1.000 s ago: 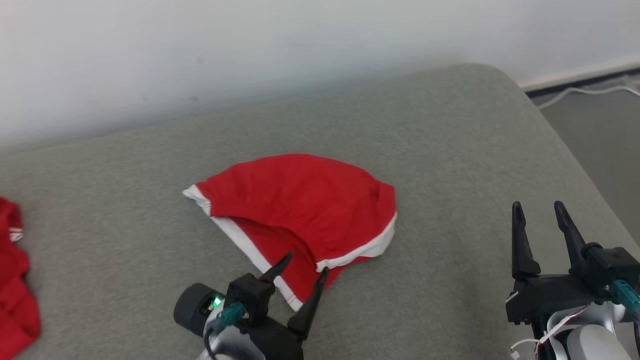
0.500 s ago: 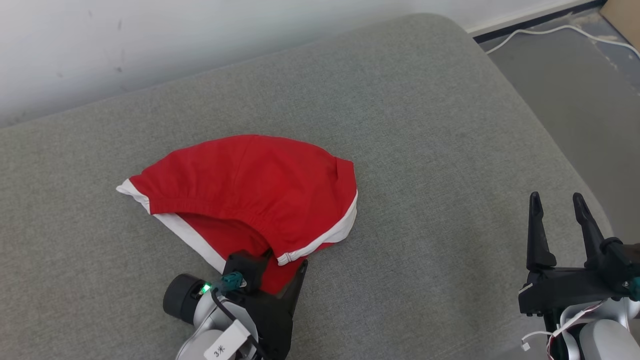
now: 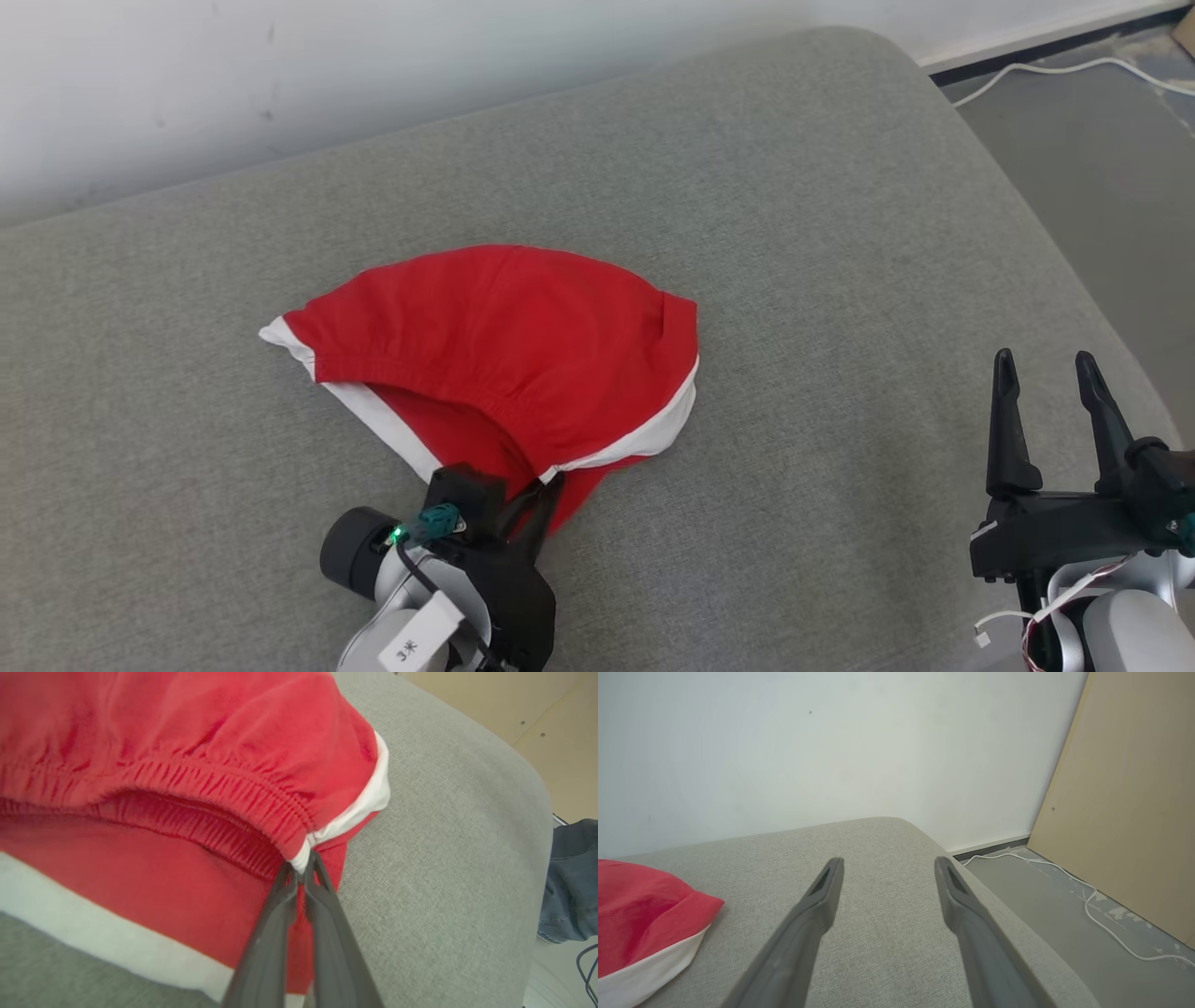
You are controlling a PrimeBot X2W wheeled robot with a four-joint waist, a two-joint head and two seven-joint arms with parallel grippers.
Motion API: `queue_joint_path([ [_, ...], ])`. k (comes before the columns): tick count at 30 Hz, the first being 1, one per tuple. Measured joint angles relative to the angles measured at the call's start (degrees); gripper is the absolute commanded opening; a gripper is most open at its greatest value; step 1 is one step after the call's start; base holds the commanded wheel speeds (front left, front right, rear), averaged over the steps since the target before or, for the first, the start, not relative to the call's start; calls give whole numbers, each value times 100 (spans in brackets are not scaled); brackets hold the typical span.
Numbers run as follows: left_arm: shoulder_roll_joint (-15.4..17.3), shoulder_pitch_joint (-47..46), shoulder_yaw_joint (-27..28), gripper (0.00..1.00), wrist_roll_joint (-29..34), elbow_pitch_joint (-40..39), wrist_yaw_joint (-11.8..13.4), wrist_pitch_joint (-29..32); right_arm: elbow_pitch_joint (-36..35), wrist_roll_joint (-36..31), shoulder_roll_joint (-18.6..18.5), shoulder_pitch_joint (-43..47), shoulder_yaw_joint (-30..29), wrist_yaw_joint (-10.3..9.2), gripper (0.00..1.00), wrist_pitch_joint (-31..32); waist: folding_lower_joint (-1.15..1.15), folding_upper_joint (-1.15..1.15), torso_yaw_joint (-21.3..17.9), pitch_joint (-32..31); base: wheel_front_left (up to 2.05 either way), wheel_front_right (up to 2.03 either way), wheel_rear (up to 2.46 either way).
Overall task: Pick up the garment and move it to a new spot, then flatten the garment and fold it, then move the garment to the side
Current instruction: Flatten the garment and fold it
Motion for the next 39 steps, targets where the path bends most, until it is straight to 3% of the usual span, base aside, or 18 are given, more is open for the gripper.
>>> queue_joint_path([
  [8, 19, -63, 246, 0, -164, -453, 23, -324, -18, 0, -38, 15, -29, 0, 100, -18, 0, 0, 252, -47, 0, 0, 0],
  [13, 564, 24, 703, 0, -137, -680, 452, -339, -29, 0, -67, 52, -65, -15, 100, -19, 0, 0, 513, -86, 0, 0, 0],
  [18, 753, 307, 1244, 0, -145, -915, 985, -391, -44, -16, -99, 120, -88, -16, 100, -19, 0, 0, 756, -135, 0, 0, 0],
  [22, 890, 422, 1411, 0, -144, -978, 1015, -388, -48, -88, -111, 110, -5, -15, 100, -13, -1, 0, 939, -171, 0, 0, 0],
  [30, 844, 790, 1907, 0, -67, -912, 1125, -281, -49, -240, -115, -178, 297, 59, 100, 86, 0, 0, 1167, -233, 0, 0, 0],
  [31, 846, 832, 1993, 3, -43, -907, 1125, -281, -49, -261, -115, -183, 331, 60, 100, 90, -1, 0, 1176, -241, 0, 0, 0],
  [32, 853, 855, 2057, 100, -42, -880, 1125, -279, -48, -264, -108, -183, 368, 62, 100, 93, 0, -1, 1181, -246, 0, 0, 0],
  [39, 778, 903, 2252, 100, 126, -843, 1125, -227, 63, -264, -91, -170, 398, 68, 100, 143, -1, 0, 1163, -292, 0, 0, 0],
])
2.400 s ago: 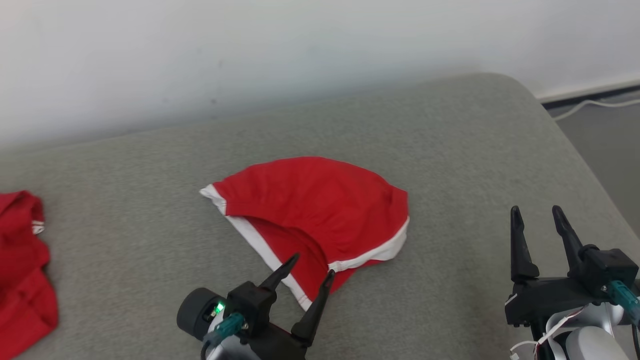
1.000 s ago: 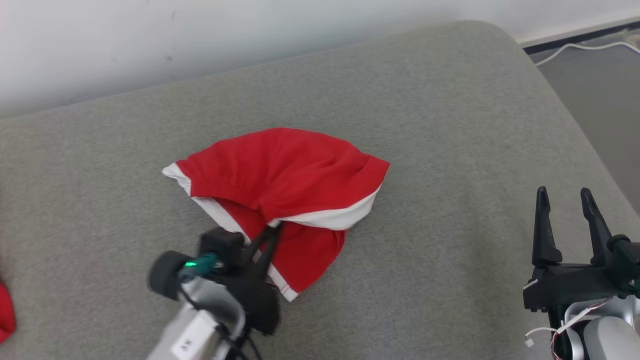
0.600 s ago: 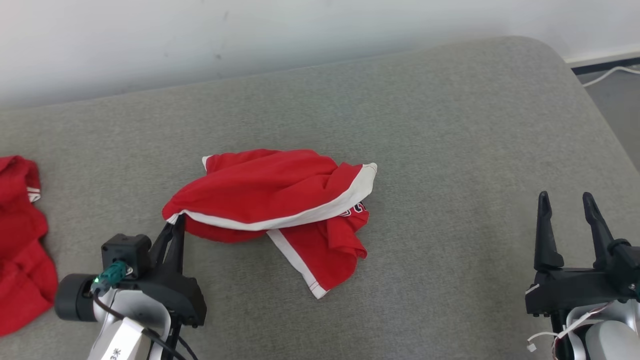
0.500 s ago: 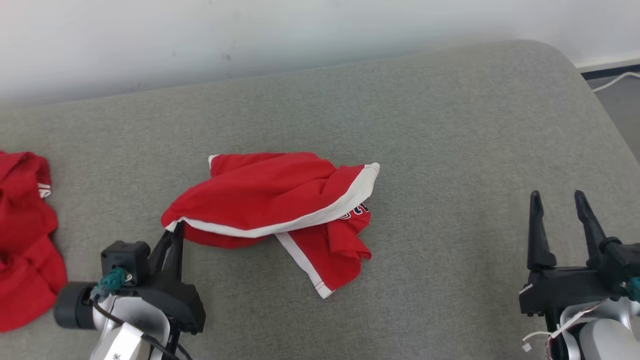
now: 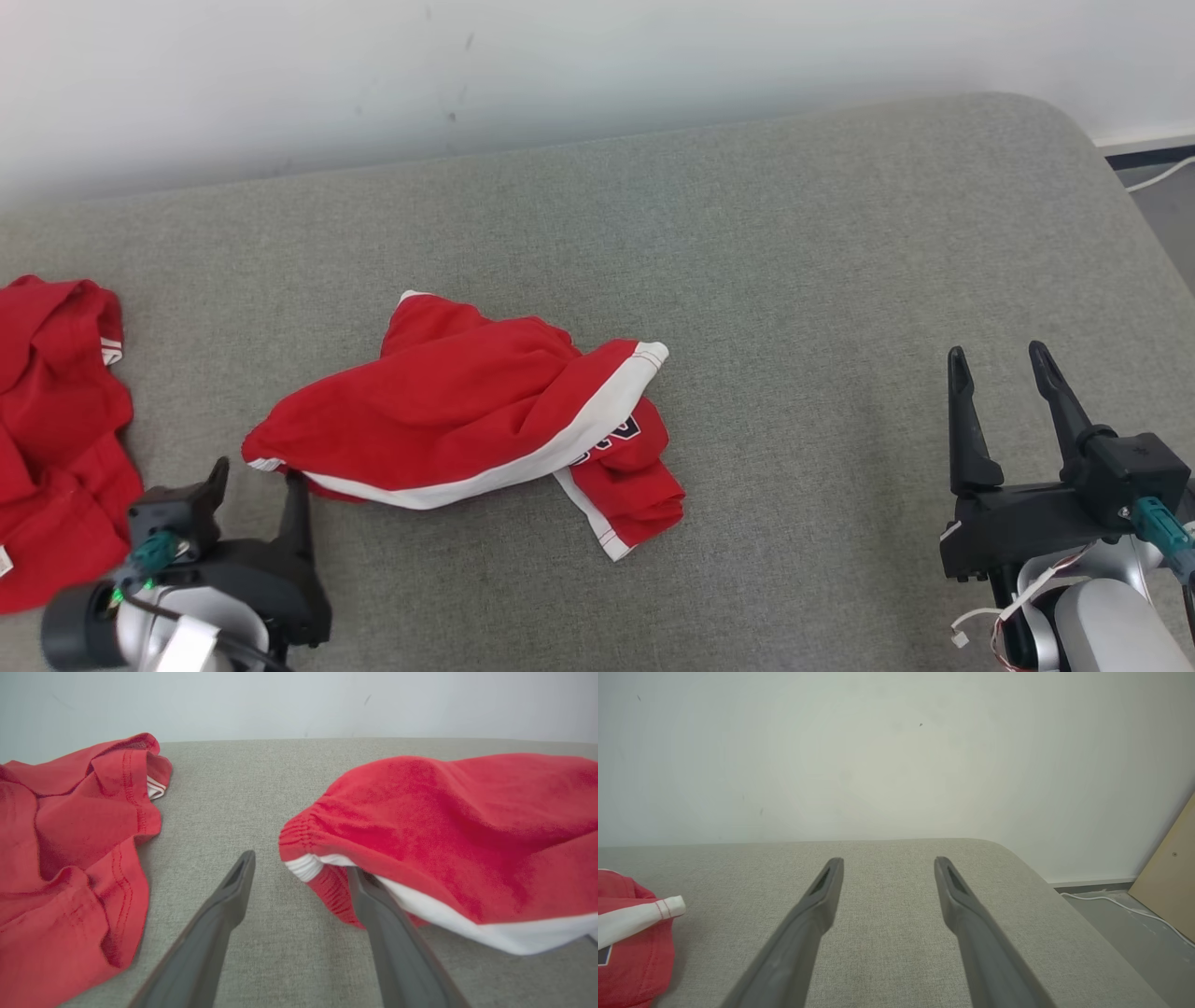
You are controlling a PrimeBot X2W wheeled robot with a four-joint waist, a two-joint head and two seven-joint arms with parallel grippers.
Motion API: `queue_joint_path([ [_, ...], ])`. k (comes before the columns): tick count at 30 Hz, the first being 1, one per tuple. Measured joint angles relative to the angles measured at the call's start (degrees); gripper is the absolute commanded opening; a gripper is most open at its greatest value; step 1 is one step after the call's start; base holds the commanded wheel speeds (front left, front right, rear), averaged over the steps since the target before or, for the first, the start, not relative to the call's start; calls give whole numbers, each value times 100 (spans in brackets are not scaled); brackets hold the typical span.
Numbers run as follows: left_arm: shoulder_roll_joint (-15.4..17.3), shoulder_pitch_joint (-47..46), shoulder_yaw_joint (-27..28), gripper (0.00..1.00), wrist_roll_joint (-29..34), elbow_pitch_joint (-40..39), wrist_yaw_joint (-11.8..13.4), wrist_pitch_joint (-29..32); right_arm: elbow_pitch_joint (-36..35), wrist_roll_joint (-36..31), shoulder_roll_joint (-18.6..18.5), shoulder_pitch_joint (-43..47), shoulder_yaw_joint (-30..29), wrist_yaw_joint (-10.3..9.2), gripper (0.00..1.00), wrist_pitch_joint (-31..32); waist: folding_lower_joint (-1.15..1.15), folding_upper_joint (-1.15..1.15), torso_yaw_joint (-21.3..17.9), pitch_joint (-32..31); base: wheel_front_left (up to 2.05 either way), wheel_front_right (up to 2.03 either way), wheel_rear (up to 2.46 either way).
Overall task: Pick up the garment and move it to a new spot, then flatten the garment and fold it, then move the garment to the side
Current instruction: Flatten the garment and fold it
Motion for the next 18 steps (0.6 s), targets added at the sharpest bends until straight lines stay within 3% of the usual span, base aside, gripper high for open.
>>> queue_joint_path([
  [7, -141, 371, 602, 100, 196, -156, 0, -34, 125, 0, -15, 39, -63, 0, 100, 0, 0, 0, -11, -124, 0, 0, 0],
  [18, -467, 708, 768, 100, 30, -1590, 0, -1326, 116, 65, 48, 159, -192, -1, 100, -151, 0, 0, 152, -450, 0, 0, 0],
])
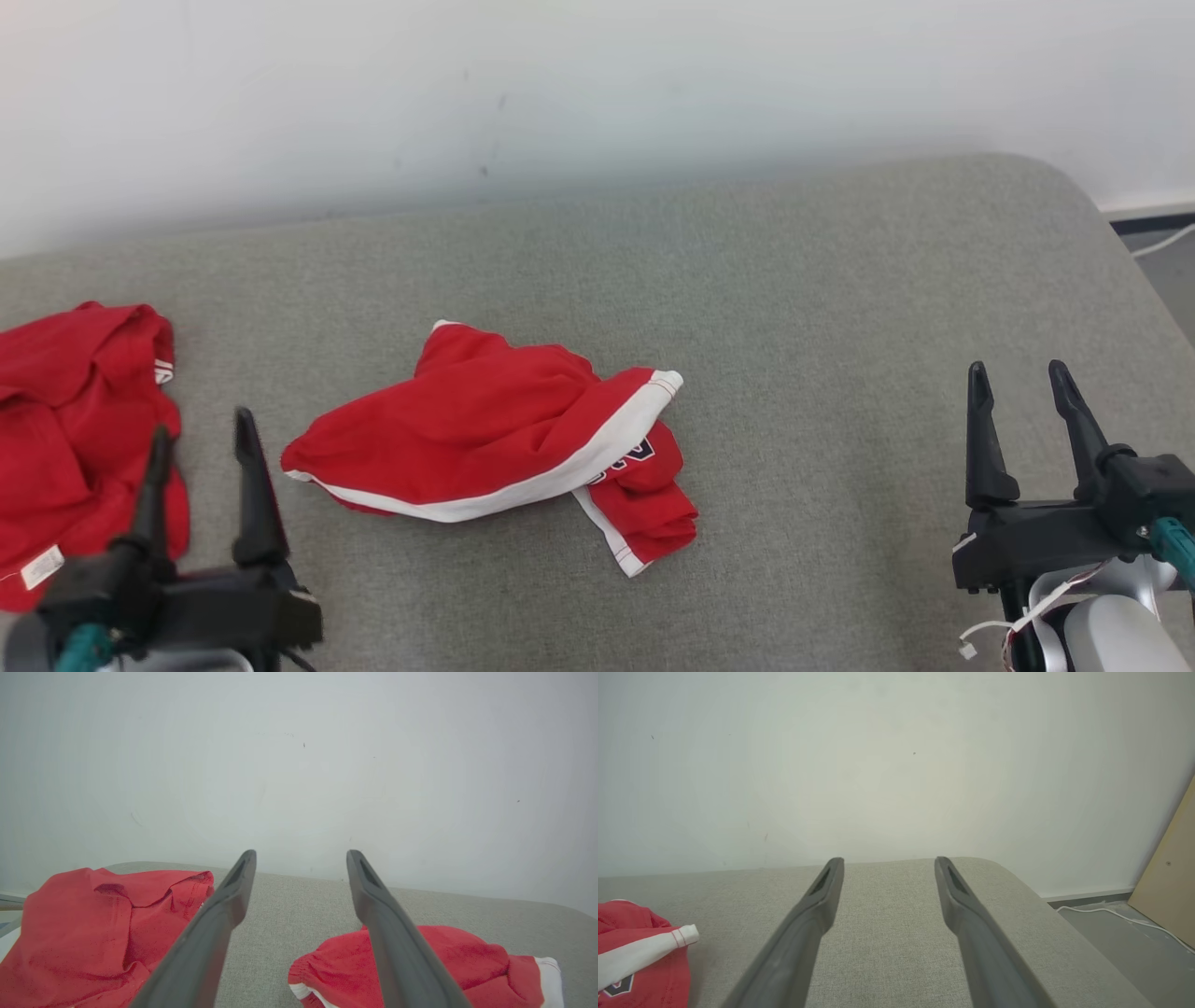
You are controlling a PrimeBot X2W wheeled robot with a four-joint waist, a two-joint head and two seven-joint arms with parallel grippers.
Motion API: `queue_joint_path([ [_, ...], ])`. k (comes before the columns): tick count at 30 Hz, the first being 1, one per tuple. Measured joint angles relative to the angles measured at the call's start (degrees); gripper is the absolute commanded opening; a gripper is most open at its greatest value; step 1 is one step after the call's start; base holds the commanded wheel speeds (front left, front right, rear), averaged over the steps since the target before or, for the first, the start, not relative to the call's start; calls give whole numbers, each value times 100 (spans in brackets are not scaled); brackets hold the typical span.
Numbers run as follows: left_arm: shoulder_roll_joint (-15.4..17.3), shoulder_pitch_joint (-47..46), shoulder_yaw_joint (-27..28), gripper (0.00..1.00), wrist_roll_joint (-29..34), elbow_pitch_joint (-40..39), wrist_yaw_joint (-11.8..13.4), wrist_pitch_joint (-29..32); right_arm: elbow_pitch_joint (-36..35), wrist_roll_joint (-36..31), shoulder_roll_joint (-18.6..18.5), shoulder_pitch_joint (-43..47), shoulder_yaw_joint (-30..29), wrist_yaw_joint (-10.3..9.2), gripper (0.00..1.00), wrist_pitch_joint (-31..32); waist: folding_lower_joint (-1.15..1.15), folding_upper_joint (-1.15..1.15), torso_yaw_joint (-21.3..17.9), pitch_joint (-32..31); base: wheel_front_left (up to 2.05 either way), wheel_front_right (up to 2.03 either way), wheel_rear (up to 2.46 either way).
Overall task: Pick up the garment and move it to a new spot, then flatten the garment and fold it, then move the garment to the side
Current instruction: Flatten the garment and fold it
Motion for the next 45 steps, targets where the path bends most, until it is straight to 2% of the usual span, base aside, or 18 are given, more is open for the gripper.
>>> queue_joint_path([
  [4, -27, 281, -222, 100, 29, -63, -18, 2, -119, 98, 160, 66, -23, -7, 100, -114, 0, 0, 58, -152, 0, 0, 0],
  [7, -21, 511, -332, 100, 36, -89, -122, 3, -143, 100, 288, 208, 65, -5, 100, -144, 0, 0, 89, -284, 0, 0, 0],
  [11, 132, 872, -436, 100, 86, -191, -219, 3, -155, 100, 405, 238, 345, 77, 100, -144, 0, 0, 81, -439, 0, 0, 0],
  [14, 258, 960, -490, 100, 149, -278, -307, 3, -174, 100, 422, 233, 460, 120, 100, -158, 0, -1, 6, -472, 0, 0, 0],
  [34, 305, 922, -561, 100, 159, -416, -367, 261, -314, 101, 396, 266, 382, 126, 100, -210, 0, 0, -72, -328, 0, 0, 0],
  [37, 392, 758, -644, 100, 159, -282, -503, 439, -358, 101, 391, 271, 386, 126, 100, -210, 0, 0, -63, -262, 0, 0, 0],
  [45, 917, 5, -693, 100, 160, 495, -979, 983, -527, 90, 287, 194, 495, 213, 100, -165, 1, 0, -73, 55, 0, 0, 0],
])
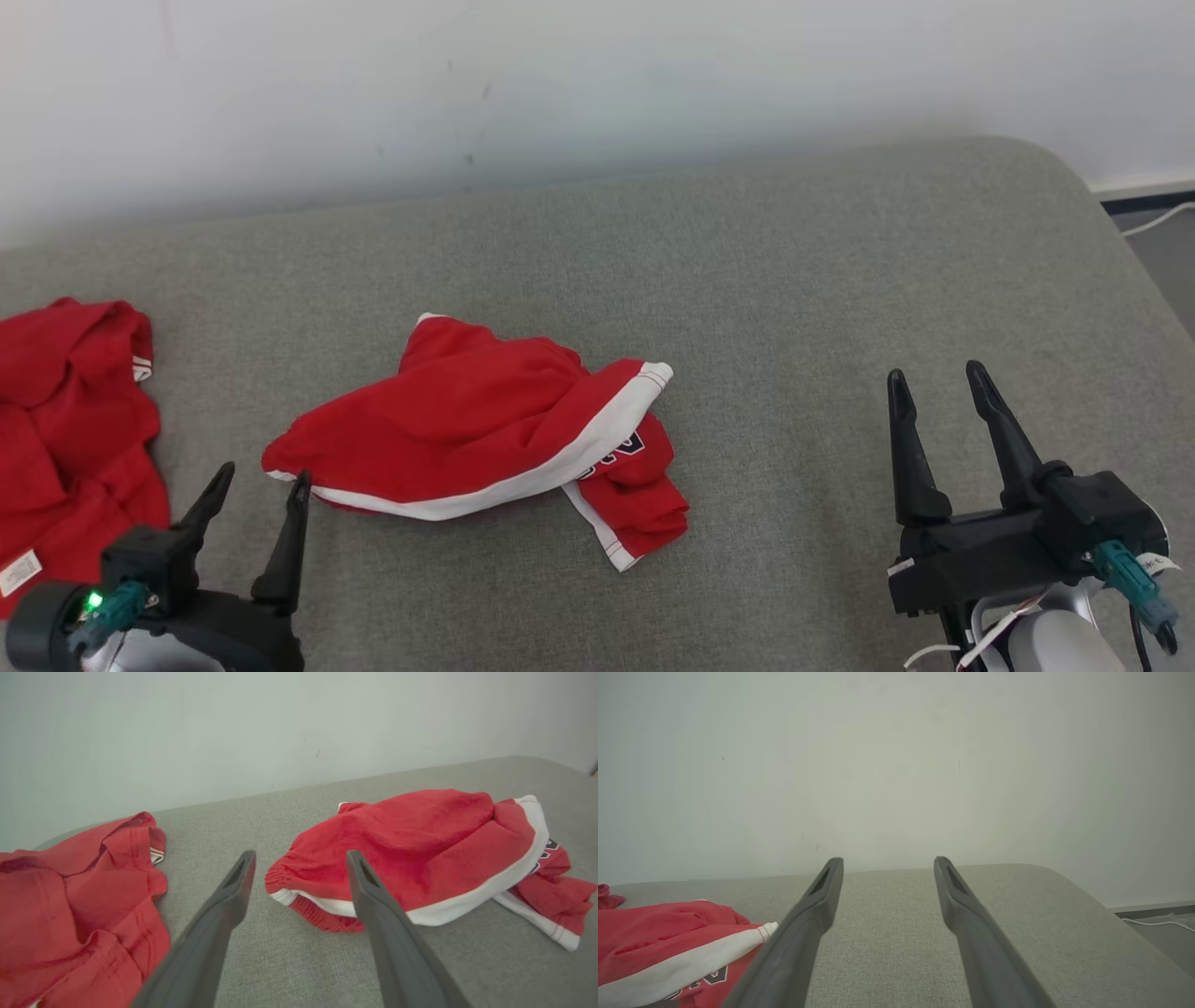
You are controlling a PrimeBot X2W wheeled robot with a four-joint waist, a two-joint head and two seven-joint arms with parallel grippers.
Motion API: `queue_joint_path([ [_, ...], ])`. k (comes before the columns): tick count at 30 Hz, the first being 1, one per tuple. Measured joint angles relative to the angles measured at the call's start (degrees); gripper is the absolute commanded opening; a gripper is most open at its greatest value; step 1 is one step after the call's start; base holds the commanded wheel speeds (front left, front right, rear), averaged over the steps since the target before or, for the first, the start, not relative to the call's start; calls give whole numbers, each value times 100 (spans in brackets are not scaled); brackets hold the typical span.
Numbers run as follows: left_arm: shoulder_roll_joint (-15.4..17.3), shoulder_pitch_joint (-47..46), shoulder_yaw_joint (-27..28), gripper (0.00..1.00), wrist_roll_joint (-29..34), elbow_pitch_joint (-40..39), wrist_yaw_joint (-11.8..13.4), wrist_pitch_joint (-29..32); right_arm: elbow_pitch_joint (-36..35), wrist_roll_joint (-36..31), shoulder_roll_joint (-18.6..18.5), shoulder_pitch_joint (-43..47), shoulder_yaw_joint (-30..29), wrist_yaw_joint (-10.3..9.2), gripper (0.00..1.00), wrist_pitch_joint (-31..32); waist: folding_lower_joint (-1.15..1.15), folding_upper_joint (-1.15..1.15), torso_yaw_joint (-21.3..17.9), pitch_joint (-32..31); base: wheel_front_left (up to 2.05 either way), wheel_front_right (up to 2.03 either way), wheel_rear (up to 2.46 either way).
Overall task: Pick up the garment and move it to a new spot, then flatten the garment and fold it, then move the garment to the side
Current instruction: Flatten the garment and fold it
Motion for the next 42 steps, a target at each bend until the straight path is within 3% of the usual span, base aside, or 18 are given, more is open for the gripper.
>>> queue_joint_path([
  [5, 253, -197, -22, 100, -1, 404, -200, 287, -11, -29, -37, -152, 48, 41, 100, 43, 0, 0, -82, 268, 0, 0, 0],
  [19, 308, -692, -134, 100, -35, 1112, -336, 583, 35, -104, -112, -320, 73, 58, 100, 66, 0, 0, -225, 510, 0, 0, 0],
  [26, 337, -607, -112, 100, -261, 762, -393, 482, 30, -104, -153, -315, 40, 58, 100, 90, -1, 0, -188, 537, 0, 0, 0],
  [36, 762, -182, 7, 100, -254, 458, -398, 566, 58, -104, -164, -314, 41, 57, 100, 105, 0, 0, -120, 528, 0, 0, 0],
  [42, 726, -158, -20, 100, -280, 410, -398, 611, 8, -104, -194, -305, 25, 56, 100, 108, -1, 0, -102, 573, 0, 0, 0],
])
